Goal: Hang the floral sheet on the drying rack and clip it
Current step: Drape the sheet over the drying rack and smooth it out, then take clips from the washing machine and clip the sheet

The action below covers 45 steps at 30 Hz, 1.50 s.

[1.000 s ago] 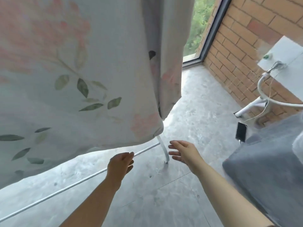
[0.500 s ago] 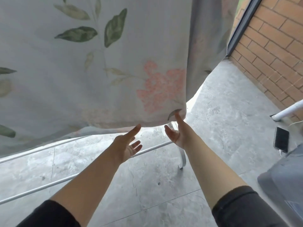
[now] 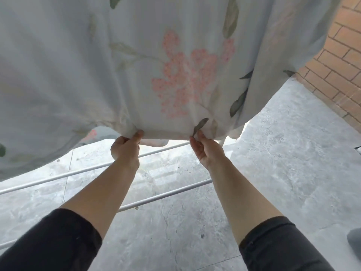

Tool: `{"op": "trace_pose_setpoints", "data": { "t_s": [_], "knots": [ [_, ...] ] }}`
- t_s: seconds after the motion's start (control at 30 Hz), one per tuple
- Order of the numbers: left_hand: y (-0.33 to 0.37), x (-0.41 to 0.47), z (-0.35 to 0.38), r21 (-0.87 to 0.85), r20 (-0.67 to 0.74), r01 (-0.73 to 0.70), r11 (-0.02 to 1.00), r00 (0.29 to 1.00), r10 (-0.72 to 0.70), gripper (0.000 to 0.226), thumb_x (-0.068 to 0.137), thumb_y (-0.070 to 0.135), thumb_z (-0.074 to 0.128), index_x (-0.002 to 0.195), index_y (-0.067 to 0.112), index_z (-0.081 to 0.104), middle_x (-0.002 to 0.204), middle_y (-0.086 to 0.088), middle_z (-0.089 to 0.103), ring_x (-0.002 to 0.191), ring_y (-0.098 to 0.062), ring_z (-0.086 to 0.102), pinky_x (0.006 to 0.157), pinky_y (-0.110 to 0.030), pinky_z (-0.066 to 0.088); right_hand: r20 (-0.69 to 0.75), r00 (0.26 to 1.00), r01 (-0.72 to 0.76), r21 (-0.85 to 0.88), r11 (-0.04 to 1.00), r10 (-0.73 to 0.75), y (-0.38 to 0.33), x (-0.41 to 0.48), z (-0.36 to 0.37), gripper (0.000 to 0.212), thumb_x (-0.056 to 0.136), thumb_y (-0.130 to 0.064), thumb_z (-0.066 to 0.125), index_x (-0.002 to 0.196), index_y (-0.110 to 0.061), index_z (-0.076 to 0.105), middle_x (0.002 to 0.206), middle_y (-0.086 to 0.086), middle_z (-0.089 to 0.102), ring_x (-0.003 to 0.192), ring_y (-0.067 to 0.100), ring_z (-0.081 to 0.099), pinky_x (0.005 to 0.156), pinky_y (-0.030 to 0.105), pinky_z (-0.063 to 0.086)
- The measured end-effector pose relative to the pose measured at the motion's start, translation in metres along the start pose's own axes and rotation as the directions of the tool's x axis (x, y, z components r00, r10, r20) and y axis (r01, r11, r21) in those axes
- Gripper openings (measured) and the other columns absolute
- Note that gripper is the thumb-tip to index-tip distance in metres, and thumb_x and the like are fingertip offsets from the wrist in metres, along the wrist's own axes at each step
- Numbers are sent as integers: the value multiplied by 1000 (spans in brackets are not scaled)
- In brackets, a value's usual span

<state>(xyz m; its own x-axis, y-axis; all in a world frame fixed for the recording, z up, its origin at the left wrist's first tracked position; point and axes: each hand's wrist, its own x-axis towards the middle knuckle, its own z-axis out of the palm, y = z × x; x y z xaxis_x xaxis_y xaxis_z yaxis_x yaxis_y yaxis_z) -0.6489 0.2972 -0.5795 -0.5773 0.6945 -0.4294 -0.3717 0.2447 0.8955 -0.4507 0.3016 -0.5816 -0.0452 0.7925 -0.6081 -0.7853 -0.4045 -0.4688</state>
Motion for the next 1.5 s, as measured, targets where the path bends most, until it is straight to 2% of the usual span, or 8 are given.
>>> {"op": "trace_pose_setpoints", "data": {
  "t_s": [0.2,0.37,0.5,0.67,0.9,1.2,1.33,1.5],
  "knots": [
    [-20,35,-3,63,-59,2,998,998,2,44,69,9,81,55,16,40,56,0,44,45,-13,30,45,-24,27,-56,998,-26,-8,1000,26,23,43,-3,10,86,0,64,93,3,58,86,15,66,69,22,67,50,27,57],
    [-14,31,-1,-70,44,149,986,988,-146,24,78,13,76,73,11,53,72,-6,59,66,-15,56,68,-25,51,2,995,-100,-30,995,100,28,40,-6,23,88,-14,64,98,5,56,88,18,64,67,22,71,63,30,61],
    [-3,-21,-14,100,95,315,944,941,-324,18,79,14,75,84,3,61,82,-13,65,73,-18,61,74,-29,54,-107,981,-176,-167,970,159,20,-15,-10,23,90,-15,62,100,5,53,96,23,62,80,27,68,63,31,61],
    [42,-121,-21,321,111,293,901,933,-343,29,80,15,75,104,1,65,93,-14,67,83,-21,64,78,-32,54,-197,968,-181,-120,976,155,-15,-133,-2,17,91,-12,60,102,0,57,102,21,63,89,27,65,69,31,60],
    [152,-297,21,536,265,214,816,876,-404,12,84,11,69,93,3,67,95,-14,69,88,-24,64,85,-35,54,-319,947,-83,-132,988,37,-121,-310,16,26,94,-20,59,112,-2,58,107,16,67,91,24,67,69,28,59],
    [255,-534,116,568,495,51,821,777,-390,10,88,10,63,78,12,63,91,-13,61,84,-22,55,80,-34,46,-241,949,184,-94,978,-202,-311,-515,7,25,95,-27,55,107,-5,57,105,13,66,88,21,66,70,26,58],
    [259,-646,182,541,612,20,841,677,-409,2,87,10,65,88,11,65,95,-10,68,84,-20,62,79,-29,52,-283,889,350,-89,933,-361,-407,-600,-32,20,94,-26,56,100,-7,58,96,12,66,77,18,66,62,24,57],
    [266,-758,246,528,696,34,848,555,-456,7,89,9,60,96,8,64,89,-7,70,79,-19,62,75,-27,52,-390,782,492,-93,865,-487,-491,-692,-74,17,96,-24,54,100,-8,59,91,10,66,78,18,64,71,27,55]
  ]
}}
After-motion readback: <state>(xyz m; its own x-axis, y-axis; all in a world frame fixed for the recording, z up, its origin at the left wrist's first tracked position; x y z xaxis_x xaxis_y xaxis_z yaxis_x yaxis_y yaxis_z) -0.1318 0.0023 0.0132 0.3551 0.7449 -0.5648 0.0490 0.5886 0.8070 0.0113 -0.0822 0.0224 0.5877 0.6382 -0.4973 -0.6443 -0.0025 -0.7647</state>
